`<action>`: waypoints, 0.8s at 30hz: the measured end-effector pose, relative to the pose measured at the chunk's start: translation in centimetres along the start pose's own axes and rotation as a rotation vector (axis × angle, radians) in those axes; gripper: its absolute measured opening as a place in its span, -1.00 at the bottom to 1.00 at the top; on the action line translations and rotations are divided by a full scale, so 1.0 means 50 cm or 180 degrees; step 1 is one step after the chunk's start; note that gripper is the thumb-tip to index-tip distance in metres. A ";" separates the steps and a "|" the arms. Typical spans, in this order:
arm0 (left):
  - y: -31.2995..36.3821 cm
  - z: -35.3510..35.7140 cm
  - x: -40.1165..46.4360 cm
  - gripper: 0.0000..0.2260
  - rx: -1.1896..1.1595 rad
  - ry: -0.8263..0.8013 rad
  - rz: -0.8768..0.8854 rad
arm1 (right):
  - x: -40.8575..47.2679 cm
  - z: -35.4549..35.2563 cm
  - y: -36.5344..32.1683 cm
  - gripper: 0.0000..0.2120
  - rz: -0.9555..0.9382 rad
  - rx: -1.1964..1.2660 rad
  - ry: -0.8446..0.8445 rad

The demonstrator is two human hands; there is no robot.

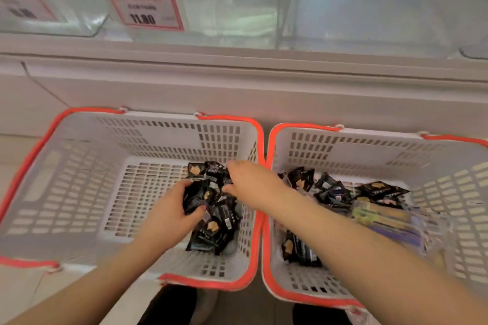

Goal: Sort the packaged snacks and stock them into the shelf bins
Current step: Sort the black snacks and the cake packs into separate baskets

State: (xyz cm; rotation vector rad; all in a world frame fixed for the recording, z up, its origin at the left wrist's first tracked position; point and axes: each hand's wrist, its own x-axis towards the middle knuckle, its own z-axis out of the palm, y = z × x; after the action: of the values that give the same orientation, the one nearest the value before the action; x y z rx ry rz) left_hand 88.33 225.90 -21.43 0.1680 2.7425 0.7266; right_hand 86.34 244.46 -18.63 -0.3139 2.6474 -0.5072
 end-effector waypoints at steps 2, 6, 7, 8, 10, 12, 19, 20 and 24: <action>-0.030 0.010 -0.008 -0.54 0.0142 -0.0211 -0.0191 | 0.017 0.024 -0.026 -0.78 -0.0060 -0.0525 -0.0193; -0.053 0.030 -0.004 -0.53 0.0137 -0.0622 -0.0341 | 0.026 0.055 -0.050 -0.79 0.0024 -0.0646 -0.0242; -0.052 0.036 -0.002 -0.51 0.0144 -0.0762 -0.0308 | 0.022 0.054 -0.051 -0.79 -0.0025 -0.0599 -0.0094; -0.048 0.041 -0.003 -0.46 0.0172 -0.0924 -0.0224 | 0.015 0.052 -0.048 -0.80 -0.0103 -0.0586 0.0103; -0.029 0.046 -0.009 -0.41 0.0286 -0.1131 0.0138 | -0.010 0.048 -0.026 -0.79 -0.0281 -0.0468 0.0637; 0.004 0.042 -0.025 -0.49 0.0409 -0.0949 0.0780 | -0.048 0.046 0.012 -0.78 -0.0292 -0.0218 0.1233; 0.151 0.050 -0.041 -0.73 0.0762 -0.0774 0.2933 | -0.194 0.134 0.245 -0.72 0.0938 -0.0845 0.0324; 0.171 0.066 -0.034 -0.72 0.0948 -0.0951 0.2976 | -0.209 0.152 0.269 -0.72 0.0975 -0.0913 0.0098; 0.233 0.159 0.002 -0.73 0.2031 -0.1595 0.2838 | -0.225 0.214 0.320 -0.44 0.1034 -0.0960 -0.0265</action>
State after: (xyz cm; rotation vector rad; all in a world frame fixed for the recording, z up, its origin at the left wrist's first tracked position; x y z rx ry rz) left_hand 91.17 239.71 -22.22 1.5249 2.2139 -0.0808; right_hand 98.85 259.07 -29.92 0.0111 2.6181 0.0092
